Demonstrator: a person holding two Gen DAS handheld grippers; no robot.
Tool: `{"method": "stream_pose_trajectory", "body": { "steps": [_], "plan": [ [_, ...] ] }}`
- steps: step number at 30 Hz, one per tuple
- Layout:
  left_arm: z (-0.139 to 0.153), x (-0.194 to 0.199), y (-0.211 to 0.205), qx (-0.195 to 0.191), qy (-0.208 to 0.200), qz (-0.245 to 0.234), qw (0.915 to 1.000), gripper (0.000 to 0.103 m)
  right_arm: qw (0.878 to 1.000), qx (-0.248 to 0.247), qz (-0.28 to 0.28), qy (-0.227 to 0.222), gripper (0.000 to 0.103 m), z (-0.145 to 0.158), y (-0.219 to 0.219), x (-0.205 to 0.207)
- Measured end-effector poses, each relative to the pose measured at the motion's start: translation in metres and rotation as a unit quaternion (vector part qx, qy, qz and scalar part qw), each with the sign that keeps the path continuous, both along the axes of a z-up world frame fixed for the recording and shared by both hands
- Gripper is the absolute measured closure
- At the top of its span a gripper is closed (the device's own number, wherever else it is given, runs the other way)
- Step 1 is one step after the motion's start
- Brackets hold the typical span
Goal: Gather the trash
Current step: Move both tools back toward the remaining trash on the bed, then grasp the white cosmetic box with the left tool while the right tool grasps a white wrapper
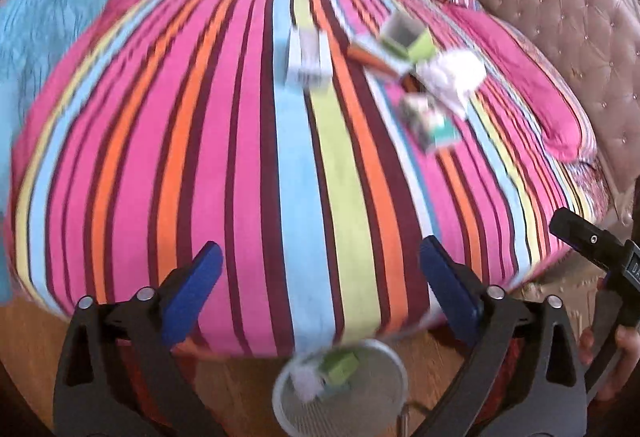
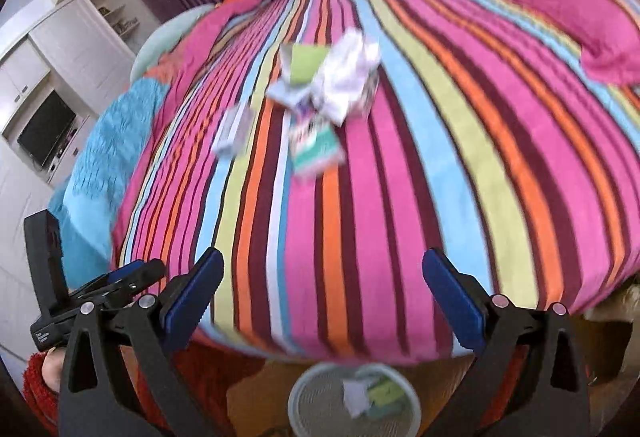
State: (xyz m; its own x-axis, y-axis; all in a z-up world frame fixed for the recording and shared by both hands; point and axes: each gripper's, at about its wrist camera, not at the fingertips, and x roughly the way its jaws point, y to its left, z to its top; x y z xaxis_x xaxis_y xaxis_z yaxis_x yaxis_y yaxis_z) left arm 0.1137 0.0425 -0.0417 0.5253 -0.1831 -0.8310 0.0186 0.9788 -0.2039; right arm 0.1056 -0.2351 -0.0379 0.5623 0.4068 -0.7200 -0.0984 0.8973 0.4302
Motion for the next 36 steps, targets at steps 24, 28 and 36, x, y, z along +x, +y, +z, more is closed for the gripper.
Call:
{"method": "stream_pose_trajectory", "body": {
  "steps": [24,28,36],
  "plan": [
    [-0.013,0.165,0.003,0.012,0.002,0.036,0.9993,0.007,0.998,-0.044,-0.018,-0.035,0.008,0.005,0.006,0.14],
    [-0.019,0.184,-0.002,0.015,0.006,0.035,0.9993,0.007,0.998,-0.053,-0.018,-0.025,0.008,-0.002,0.008,0.159],
    [-0.036,0.215,-0.002,0.053,0.025,0.046,0.9972,0.007,0.998,-0.059,-0.011,-0.007,0.008,-0.014,0.015,0.186]
  ]
}}
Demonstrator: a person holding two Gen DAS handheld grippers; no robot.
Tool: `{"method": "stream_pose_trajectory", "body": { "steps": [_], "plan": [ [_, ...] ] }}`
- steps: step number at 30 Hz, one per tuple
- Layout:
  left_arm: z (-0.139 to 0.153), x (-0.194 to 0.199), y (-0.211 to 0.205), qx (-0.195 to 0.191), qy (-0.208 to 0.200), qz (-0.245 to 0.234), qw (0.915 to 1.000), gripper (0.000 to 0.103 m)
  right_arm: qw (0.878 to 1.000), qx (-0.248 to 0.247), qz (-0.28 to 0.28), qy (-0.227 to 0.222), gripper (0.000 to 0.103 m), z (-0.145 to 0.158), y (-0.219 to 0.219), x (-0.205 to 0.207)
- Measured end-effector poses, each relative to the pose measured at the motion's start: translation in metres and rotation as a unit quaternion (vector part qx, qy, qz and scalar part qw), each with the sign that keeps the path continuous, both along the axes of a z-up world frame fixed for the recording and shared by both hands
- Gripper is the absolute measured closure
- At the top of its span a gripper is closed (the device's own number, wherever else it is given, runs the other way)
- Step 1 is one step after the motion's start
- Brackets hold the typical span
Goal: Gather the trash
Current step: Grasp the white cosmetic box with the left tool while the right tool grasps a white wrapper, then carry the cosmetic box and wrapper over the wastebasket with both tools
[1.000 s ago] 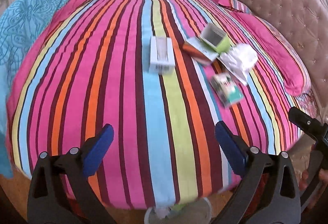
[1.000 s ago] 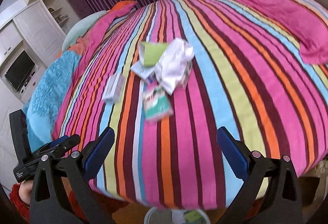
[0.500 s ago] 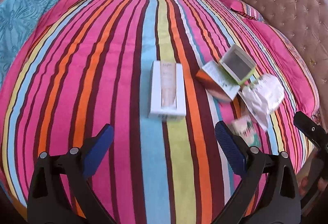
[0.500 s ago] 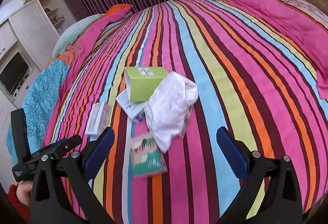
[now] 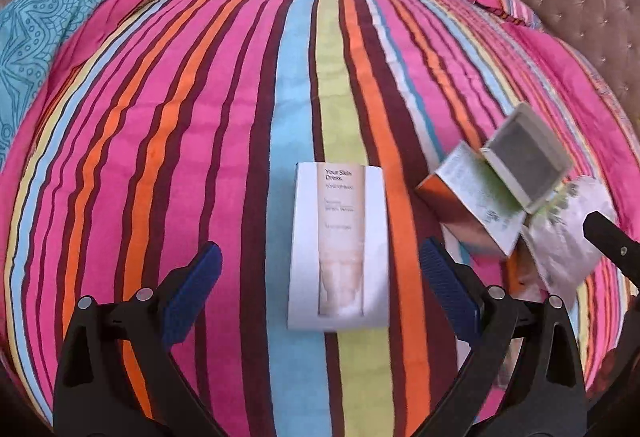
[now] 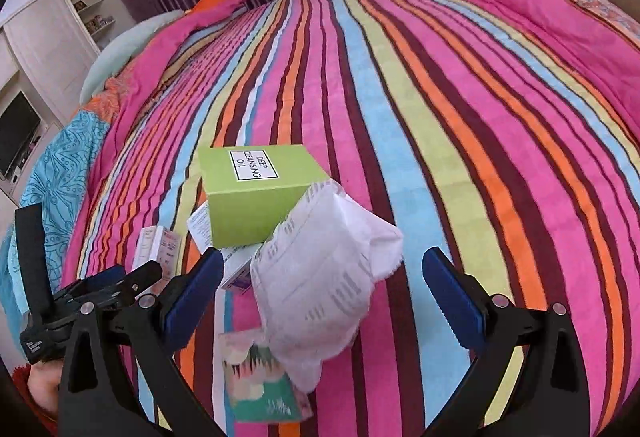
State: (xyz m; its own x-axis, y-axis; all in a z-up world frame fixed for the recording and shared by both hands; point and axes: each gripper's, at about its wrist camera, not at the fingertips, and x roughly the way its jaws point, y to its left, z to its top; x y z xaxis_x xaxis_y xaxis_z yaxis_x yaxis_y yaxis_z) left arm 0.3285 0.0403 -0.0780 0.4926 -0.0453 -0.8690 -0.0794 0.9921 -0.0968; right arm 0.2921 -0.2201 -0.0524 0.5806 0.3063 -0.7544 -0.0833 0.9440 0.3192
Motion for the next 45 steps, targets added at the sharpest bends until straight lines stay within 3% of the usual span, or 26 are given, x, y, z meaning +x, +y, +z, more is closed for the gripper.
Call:
{"method": "stream_pose_trajectory", "body": {
  "steps": [6,7,10,12,19,27,36,45],
  "plan": [
    [-0.017,0.01,0.002,-0.003,0.035,0.01,0.9993,0.007,0.999,-0.042,0.002,0.008,0.01,-0.004,0.009,0.007],
    [-0.018,0.01,0.002,-0.002,0.037,0.008,0.9993,0.008,0.999,-0.047,0.004,0.008,0.02,-0.005,0.01,0.007],
    [-0.02,0.01,0.001,0.017,0.036,0.002,0.9992,0.032,0.999,-0.047,0.012,0.015,0.035,-0.006,0.01,0.006],
    [-0.018,0.008,0.001,0.024,0.028,-0.002,0.9993,0.055,0.999,-0.039,0.014,0.017,0.039,-0.006,0.01,0.005],
    [-0.008,-0.002,0.019,0.002,0.021,0.0,0.9998,0.055,1.0,-0.008,-0.014,0.007,0.042,0.009,-0.013,-0.004],
    [0.007,-0.03,0.022,-0.002,0.013,-0.002,0.9999,0.055,0.999,-0.014,-0.036,0.004,0.042,0.019,-0.034,-0.024],
    [0.014,-0.088,0.023,-0.015,0.011,0.0,0.9998,0.055,0.998,0.017,-0.055,0.021,0.042,0.01,-0.06,-0.072],
    [0.021,-0.145,0.018,-0.023,0.003,-0.008,0.9997,0.055,0.998,0.046,-0.04,0.021,0.042,0.013,-0.052,-0.12]
  ]
}}
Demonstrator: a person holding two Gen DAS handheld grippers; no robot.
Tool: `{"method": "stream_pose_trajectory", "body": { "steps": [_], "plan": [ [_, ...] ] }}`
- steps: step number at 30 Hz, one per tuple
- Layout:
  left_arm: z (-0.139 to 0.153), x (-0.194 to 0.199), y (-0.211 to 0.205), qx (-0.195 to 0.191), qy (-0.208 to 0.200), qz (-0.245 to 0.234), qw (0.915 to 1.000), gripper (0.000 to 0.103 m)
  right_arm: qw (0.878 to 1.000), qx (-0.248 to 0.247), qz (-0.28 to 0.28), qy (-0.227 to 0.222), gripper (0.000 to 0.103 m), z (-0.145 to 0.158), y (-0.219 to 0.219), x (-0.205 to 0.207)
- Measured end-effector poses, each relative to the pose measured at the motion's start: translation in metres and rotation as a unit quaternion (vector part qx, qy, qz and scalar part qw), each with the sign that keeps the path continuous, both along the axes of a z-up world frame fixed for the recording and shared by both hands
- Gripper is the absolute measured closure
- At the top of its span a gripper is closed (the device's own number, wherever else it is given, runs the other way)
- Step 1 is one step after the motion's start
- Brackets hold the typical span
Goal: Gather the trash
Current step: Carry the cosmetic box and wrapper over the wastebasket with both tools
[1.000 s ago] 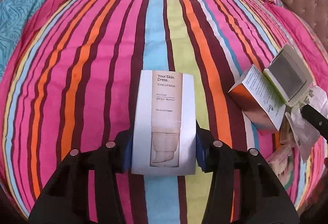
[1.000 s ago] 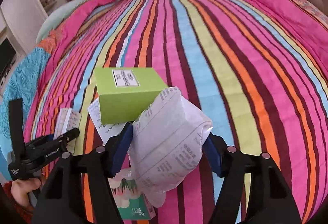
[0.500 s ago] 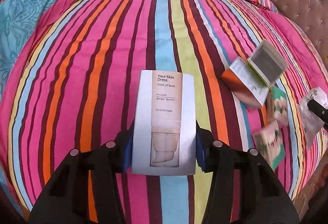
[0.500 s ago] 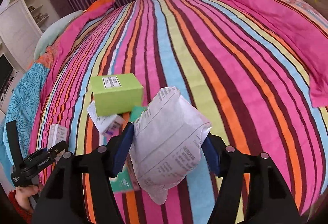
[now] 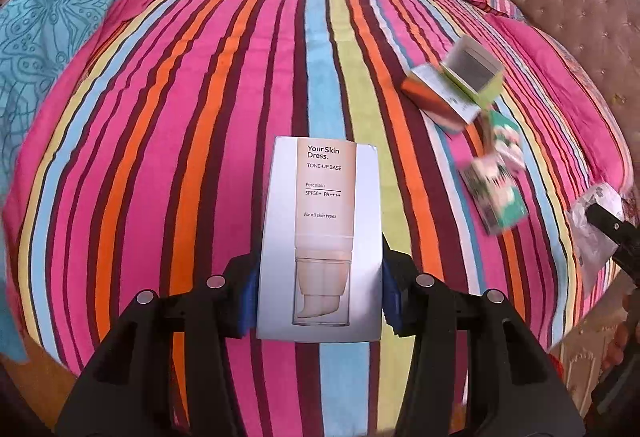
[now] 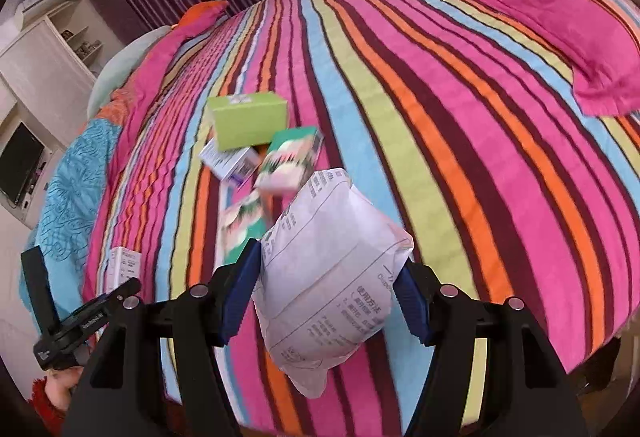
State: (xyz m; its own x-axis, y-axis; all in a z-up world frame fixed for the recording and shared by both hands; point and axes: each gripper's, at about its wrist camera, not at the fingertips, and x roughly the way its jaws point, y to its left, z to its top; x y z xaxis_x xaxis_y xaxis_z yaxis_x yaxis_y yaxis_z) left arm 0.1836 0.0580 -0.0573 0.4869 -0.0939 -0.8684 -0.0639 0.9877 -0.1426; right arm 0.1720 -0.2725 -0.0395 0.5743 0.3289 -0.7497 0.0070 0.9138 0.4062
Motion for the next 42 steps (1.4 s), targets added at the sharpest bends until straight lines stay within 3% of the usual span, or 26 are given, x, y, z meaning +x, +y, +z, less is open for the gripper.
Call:
{"method": "stream_pose_trajectory", "body": {
  "steps": [13,26,35,42],
  "plan": [
    [-0.008,-0.085,-0.018,-0.003,0.005,-0.024,0.9997,0.055,0.999,0.038,0.038,0.001,0.042,-0.001,0.017,-0.063],
    [-0.014,-0.156,-0.025,0.009,0.013,-0.06,0.9981,0.055,0.996,0.032,0.084,0.019,0.042,-0.014,0.039,-0.123],
    [-0.049,-0.203,-0.033,0.002,0.056,-0.077,0.9954,0.055,0.992,0.026,0.104,0.074,0.042,-0.05,0.052,-0.162],
    [-0.085,-0.225,-0.053,-0.001,0.109,-0.113,0.9876,0.055,0.982,0.027,0.113,0.15,0.042,-0.095,0.058,-0.176]
  ]
}}
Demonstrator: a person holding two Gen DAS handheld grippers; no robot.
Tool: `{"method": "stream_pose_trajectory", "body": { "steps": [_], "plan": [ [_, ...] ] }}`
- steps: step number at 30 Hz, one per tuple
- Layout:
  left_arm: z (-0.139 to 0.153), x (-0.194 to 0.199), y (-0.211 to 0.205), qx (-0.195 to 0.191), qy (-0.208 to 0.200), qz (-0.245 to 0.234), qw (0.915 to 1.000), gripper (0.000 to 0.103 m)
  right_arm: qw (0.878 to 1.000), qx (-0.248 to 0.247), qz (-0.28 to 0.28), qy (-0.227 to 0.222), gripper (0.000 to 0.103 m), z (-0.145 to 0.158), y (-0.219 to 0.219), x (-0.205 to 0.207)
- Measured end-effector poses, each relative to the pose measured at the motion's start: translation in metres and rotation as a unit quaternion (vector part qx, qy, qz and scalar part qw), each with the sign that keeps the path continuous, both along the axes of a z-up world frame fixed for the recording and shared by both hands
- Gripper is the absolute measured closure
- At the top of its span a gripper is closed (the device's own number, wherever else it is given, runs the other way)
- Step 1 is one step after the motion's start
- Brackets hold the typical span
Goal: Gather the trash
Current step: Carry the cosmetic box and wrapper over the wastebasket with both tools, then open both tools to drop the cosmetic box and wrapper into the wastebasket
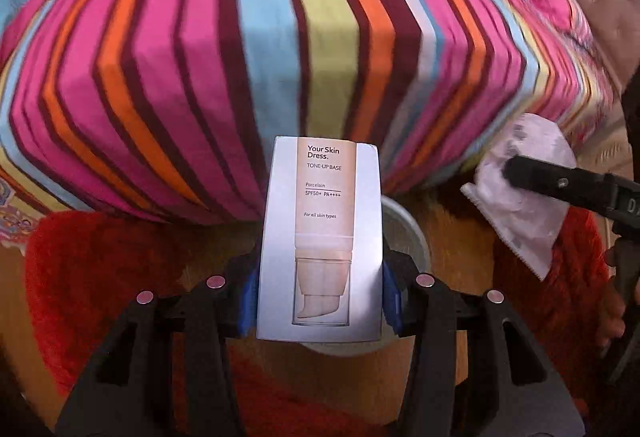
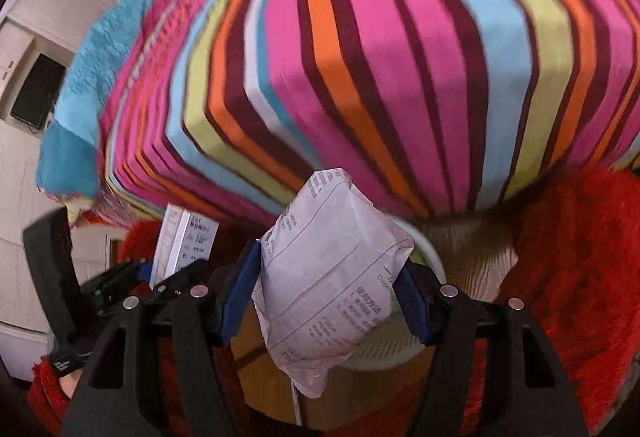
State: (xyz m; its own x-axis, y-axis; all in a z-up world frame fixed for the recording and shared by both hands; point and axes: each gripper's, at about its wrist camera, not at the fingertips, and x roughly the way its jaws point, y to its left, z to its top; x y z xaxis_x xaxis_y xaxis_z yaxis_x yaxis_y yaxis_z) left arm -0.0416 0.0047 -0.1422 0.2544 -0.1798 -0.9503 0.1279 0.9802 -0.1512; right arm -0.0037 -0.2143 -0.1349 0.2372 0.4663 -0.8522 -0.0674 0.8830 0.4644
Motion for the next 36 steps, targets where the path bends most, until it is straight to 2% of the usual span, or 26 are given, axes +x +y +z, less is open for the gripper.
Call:
{"method": "stream_pose_trajectory", "body": {
  "steps": [5,10,17,27,36],
  "plan": [
    [-0.01,0.003,-0.009,0.008,0.016,-0.018,0.9997,0.055,0.999,-0.013,0.018,0.043,0.042,-0.019,0.011,0.0],
    [-0.029,0.006,-0.01,0.008,0.054,-0.024,0.9982,0.055,0.997,-0.018,0.022,0.068,0.042,-0.031,0.008,-0.001],
    [-0.052,0.008,-0.015,0.009,0.103,-0.036,0.994,0.055,0.991,-0.033,0.026,0.126,0.042,-0.056,0.019,-0.001],
    [-0.086,0.009,-0.021,0.003,0.171,-0.041,0.9845,0.055,0.983,-0.051,0.05,0.169,0.042,-0.078,0.034,0.001],
    [-0.1,0.014,-0.025,0.006,0.194,-0.046,0.9799,0.054,0.978,-0.061,0.062,0.191,0.042,-0.095,0.041,0.004]
  ]
}}
